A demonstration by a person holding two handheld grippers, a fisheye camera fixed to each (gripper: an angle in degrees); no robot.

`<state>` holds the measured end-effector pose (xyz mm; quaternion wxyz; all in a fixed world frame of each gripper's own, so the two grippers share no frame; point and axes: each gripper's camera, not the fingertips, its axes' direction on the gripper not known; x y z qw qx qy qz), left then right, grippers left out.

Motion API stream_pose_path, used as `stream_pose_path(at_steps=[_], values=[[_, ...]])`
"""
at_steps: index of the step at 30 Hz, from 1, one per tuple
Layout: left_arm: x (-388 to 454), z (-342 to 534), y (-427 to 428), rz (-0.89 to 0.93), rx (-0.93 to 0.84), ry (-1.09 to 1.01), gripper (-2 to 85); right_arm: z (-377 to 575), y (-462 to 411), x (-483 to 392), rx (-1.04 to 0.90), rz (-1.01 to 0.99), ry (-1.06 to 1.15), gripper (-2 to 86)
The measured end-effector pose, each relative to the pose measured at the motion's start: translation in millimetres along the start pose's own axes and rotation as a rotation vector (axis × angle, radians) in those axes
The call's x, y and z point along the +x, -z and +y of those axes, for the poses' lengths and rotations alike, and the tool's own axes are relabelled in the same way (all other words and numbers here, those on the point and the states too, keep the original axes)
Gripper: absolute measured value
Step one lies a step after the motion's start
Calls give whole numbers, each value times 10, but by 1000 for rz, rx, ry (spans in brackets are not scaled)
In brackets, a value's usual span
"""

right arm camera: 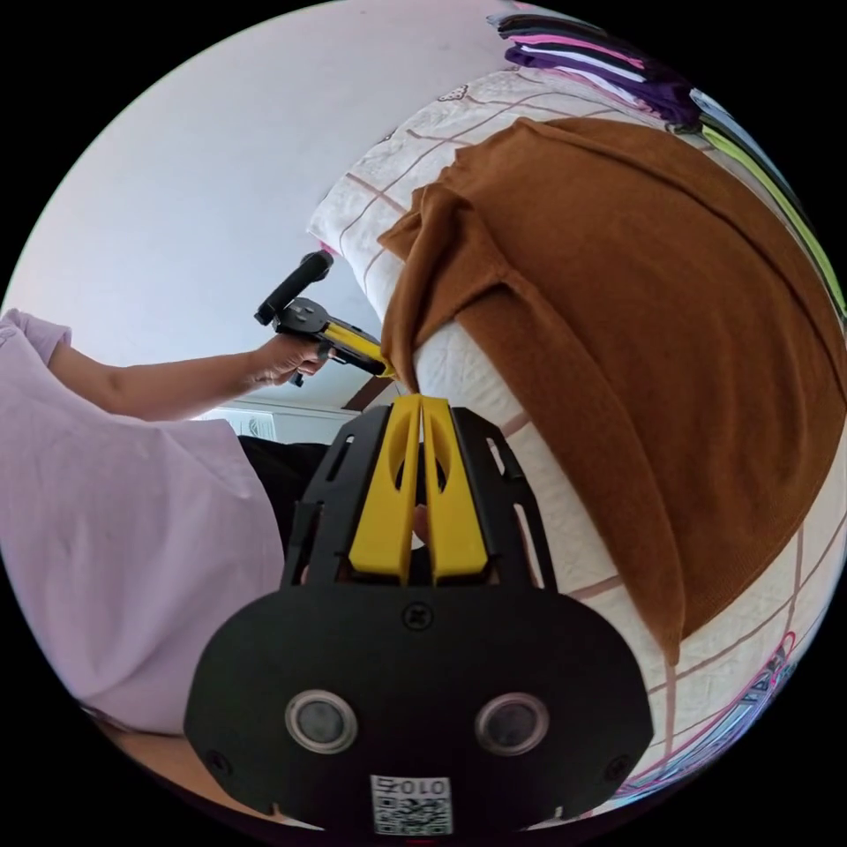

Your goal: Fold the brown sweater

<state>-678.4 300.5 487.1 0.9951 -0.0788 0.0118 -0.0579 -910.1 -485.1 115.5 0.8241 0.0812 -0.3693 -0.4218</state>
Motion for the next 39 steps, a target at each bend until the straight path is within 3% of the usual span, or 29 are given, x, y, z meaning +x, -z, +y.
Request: stream_pose_path(at_steps=[5, 8, 10, 12, 15, 17, 19, 21, 23, 30, 36, 39], values=[[18, 71, 227, 334, -5, -54, 12, 28, 12, -22, 7, 13, 19, 22], [168, 29, 603, 729, 43, -200, 17, 94, 69, -20, 40, 26, 17, 21], [285, -207, 1092, 981, 180, -261, 30, 196, 176, 25, 90, 70, -17, 21], [309, -528, 1491, 1003, 339, -226, 43, 303, 296, 103, 151, 103, -73, 21], [252, -1195, 2010, 890, 583, -142, 67, 503, 496, 291, 266, 126, -207, 22], [130, -1525, 2150, 791, 655, -45, 80, 603, 589, 364, 317, 122, -272, 22], [-50, -1765, 2138, 553, 582, 75, 90, 678, 626, 350, 349, 147, -295, 23], [-168, -1754, 2047, 494, 520, 98, 95, 678, 529, 336, 315, 157, -298, 24], [-248, -1607, 1977, 424, 495, 90, 98, 631, 371, 311, 265, 162, -282, 26], [-509, -1071, 1967, -126, 336, -14, 108, -28, -105, 71, 156, 223, -75, 51], [-603, -1193, 1925, -225, 211, -139, 110, -832, -366, 22, 58, 332, 38, 61], [-621, -1301, 1819, -175, 144, -179, 107, -1132, -481, 47, 25, 323, 49, 64]])
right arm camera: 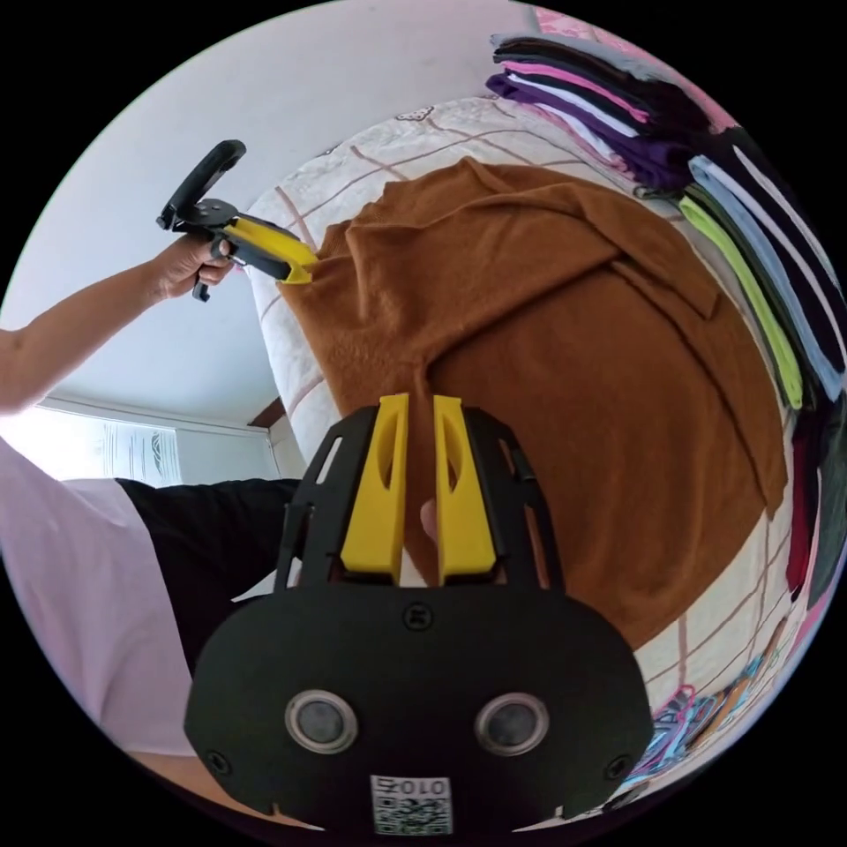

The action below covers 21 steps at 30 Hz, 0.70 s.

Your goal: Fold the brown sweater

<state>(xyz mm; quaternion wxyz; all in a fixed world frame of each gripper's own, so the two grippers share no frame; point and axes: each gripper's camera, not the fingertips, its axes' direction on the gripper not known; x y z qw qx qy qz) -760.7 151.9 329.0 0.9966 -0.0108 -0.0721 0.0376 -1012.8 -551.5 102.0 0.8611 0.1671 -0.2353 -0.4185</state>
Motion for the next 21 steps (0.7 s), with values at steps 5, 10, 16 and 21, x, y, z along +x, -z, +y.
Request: stream_pose_path(at_steps=[5, 10, 16, 21], values=[[-68, -26, -65, 21, -40, 4, 85, -240, -244, -17, -63, -4, 1, 67], [-264, 35, -3, 223, -17, 47, 33, -319, -431, -69, -117, -5, -10, 43], [-107, 246, 432, 230, 56, -141, 10, -163, -52, -254, -35, -48, 47, 33], [50, 674, 619, 205, 74, -282, 4, 176, 162, -641, 3, -120, 210, 31]])
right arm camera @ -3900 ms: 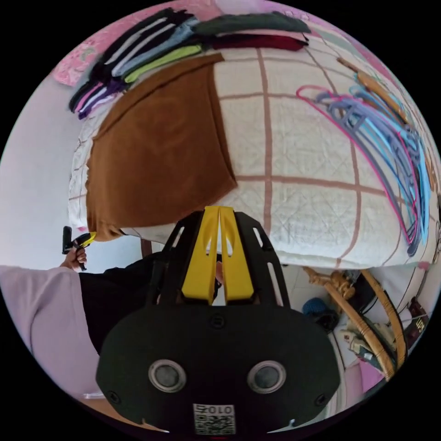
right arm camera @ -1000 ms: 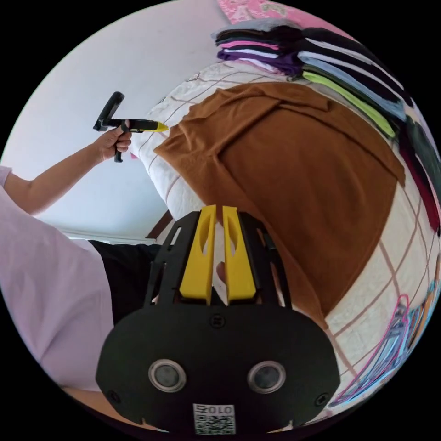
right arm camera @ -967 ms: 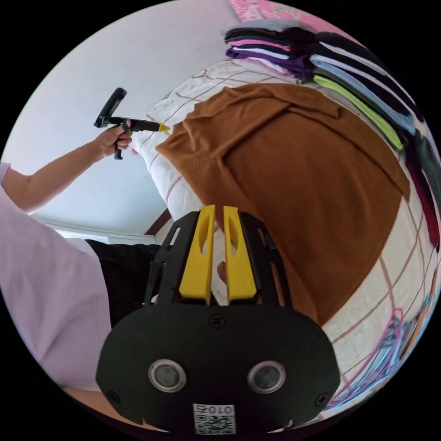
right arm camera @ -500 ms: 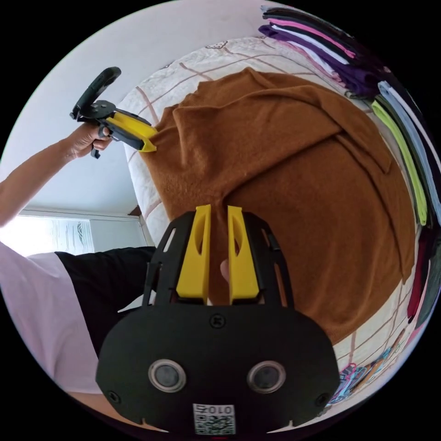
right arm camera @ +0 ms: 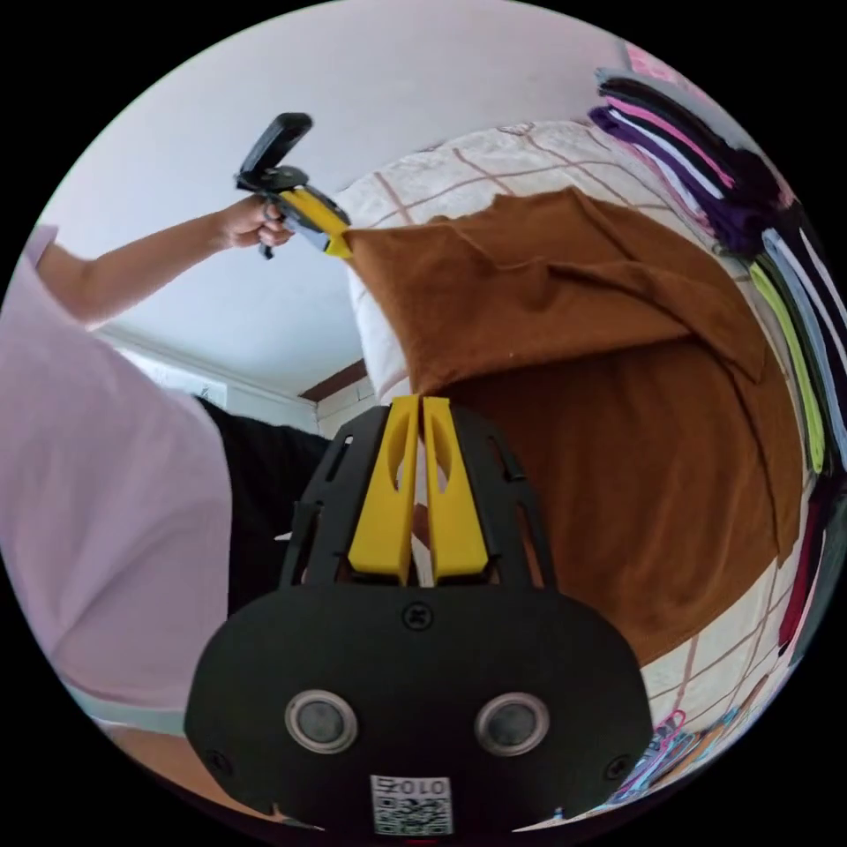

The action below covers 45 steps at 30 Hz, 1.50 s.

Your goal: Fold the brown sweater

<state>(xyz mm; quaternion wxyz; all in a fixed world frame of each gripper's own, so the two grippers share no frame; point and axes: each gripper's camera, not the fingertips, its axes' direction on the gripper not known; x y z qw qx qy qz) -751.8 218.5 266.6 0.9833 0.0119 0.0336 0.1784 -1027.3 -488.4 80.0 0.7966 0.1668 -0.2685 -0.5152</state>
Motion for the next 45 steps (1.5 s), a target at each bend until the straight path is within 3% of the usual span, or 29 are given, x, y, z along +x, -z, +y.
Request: stream_pose_path(at_steps=[8, 12, 25, 28, 35, 38, 40, 45], values=[[-39, 498, -544, -39, -143, 111, 1, 77, -857, -174, -198, -53, -51, 32], [-120, 621, -670, 2, -102, 236, 2, 22, -1072, 81, -264, -92, -115, 34], [237, 833, -351, -6, 42, 339, 3, 576, -261, 361, -95, -75, -195, 24], [488, 531, -345, -35, 101, 255, 4, 429, -175, 439, -45, -64, -163, 23], [732, -119, -800, -108, -74, 191, 4, 29, -363, 503, -113, -78, -39, 21], [710, -27, -1121, -81, -222, 292, 1, 49, -652, 542, -281, -23, -13, 19], [730, 136, -1263, -84, -304, 408, 0, 129, -605, 610, -271, -47, -13, 18], [1035, 233, -1004, -200, -186, 478, 2, 361, 141, 803, -97, 74, -33, 25]])
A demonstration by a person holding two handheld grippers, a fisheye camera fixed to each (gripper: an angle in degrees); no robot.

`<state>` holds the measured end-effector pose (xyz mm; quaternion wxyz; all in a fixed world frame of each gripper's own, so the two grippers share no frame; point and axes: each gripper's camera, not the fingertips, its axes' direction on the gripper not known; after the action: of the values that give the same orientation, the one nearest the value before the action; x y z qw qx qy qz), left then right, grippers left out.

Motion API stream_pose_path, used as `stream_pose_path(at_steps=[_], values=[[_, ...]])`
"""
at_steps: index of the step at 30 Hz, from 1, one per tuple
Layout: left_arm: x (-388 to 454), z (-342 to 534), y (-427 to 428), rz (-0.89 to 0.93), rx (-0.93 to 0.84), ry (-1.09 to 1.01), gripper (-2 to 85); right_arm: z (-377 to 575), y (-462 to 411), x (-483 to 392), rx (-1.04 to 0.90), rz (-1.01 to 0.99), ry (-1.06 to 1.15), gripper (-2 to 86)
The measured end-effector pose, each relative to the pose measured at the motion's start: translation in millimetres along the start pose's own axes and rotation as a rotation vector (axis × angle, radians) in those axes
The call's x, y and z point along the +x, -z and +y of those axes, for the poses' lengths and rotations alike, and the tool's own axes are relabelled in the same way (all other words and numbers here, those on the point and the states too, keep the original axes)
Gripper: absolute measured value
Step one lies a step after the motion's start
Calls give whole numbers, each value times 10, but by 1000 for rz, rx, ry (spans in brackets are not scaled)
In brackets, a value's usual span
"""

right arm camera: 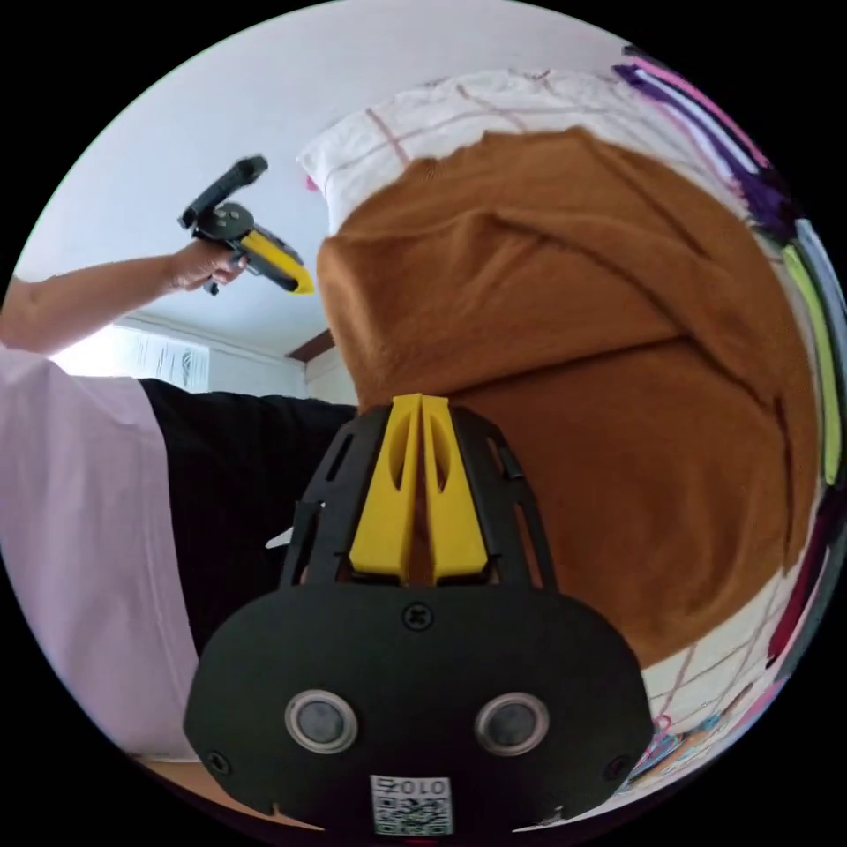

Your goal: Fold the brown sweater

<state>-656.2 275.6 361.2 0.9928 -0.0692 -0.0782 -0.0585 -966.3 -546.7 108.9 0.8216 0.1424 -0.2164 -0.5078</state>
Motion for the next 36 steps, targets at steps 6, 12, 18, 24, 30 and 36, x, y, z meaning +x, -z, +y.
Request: stream_pose_path(at_steps=[6, 12, 18, 24, 30, 36], values=[[469, -297, 710, -110, 290, -12, 26, 518, 671, 1042, 136, 49, -289, 45], [1547, -1417, 938, -203, 368, -382, 68, 565, 984, 1778, 262, 105, -439, 60], [2457, -2283, 770, -307, 325, -609, 98, 347, 930, 2214, 199, 112, -460, 80], [2850, -2850, 457, -399, 194, -654, 101, 303, 667, 2516, 119, 66, -469, 77], [2870, -3015, 556, -385, 191, -632, 93, 560, 960, 2561, 251, -67, -499, 32], [2878, -3028, 953, -313, 354, -606, 110, 752, 1519, 2470, 471, -229, -454, 26]])
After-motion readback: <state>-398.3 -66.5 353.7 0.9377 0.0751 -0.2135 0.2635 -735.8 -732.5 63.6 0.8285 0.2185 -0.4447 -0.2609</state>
